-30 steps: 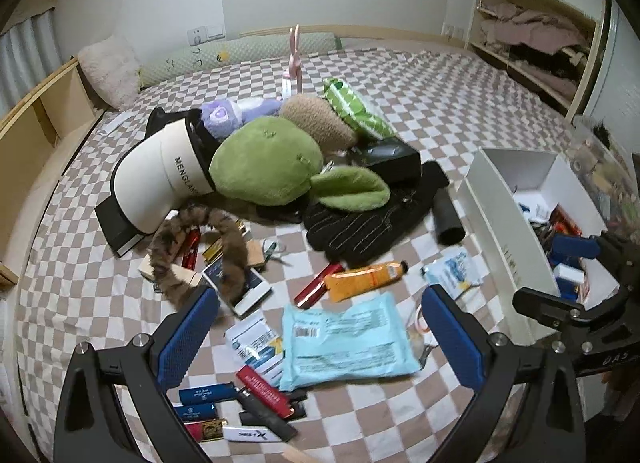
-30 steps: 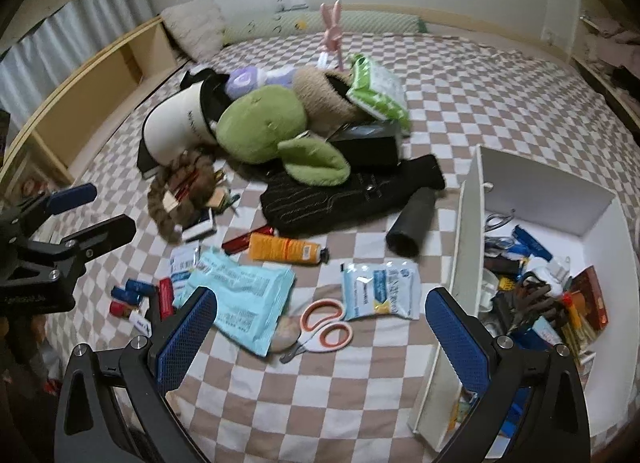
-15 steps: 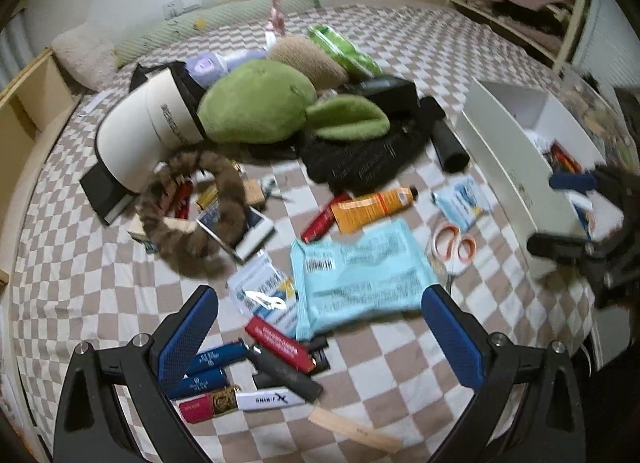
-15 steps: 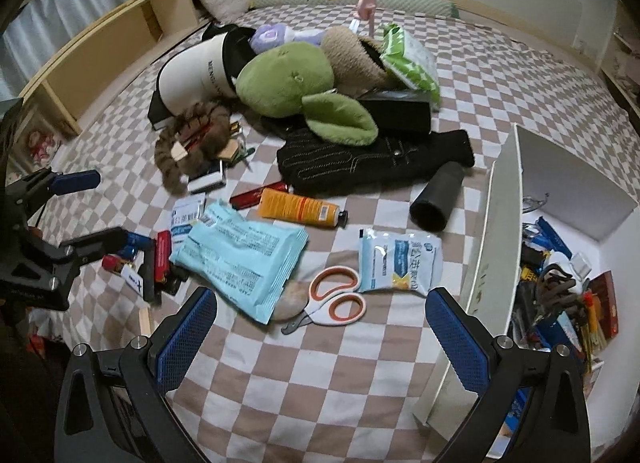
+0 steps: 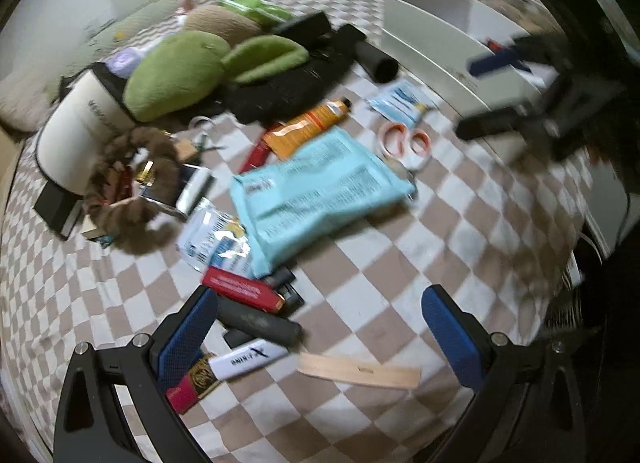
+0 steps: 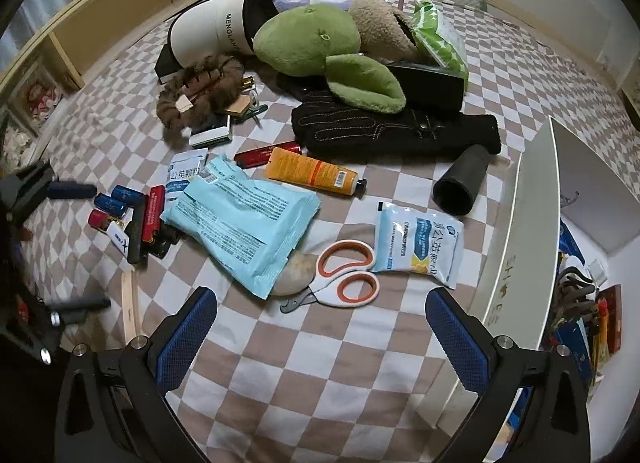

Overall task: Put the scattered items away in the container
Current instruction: 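Lower the left tool to the flat wooden stick on the bed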

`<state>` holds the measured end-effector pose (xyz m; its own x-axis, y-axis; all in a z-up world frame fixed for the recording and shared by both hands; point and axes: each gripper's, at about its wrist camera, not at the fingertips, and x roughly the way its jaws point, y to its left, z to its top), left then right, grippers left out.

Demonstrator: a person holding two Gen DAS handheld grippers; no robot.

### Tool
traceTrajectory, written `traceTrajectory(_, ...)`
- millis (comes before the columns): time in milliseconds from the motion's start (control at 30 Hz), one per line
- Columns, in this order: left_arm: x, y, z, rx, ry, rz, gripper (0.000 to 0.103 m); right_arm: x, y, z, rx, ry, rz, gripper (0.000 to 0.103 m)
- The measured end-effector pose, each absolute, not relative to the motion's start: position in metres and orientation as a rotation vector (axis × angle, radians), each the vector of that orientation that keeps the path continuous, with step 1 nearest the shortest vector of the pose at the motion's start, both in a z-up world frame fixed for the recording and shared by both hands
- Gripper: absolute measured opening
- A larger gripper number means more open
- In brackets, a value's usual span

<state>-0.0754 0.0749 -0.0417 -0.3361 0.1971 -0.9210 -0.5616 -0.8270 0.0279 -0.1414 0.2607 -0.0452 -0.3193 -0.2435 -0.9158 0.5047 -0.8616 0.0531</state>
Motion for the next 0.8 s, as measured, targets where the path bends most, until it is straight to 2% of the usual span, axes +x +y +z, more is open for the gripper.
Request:
traceTrajectory(433, -0.034, 0.071, -0.083, -1.492, 0.415, 1.891, 0.103, -0.138, 0.236, -0.045, 1.495, 0.365, -2.175, 0.103)
traceTrajectory(800, -0.043, 0.067, -0.111, -1.567, 0.4, 1.863, 0.103, -0.139, 0.218, -0.054, 1.499, 0.387, -2.133, 0.103)
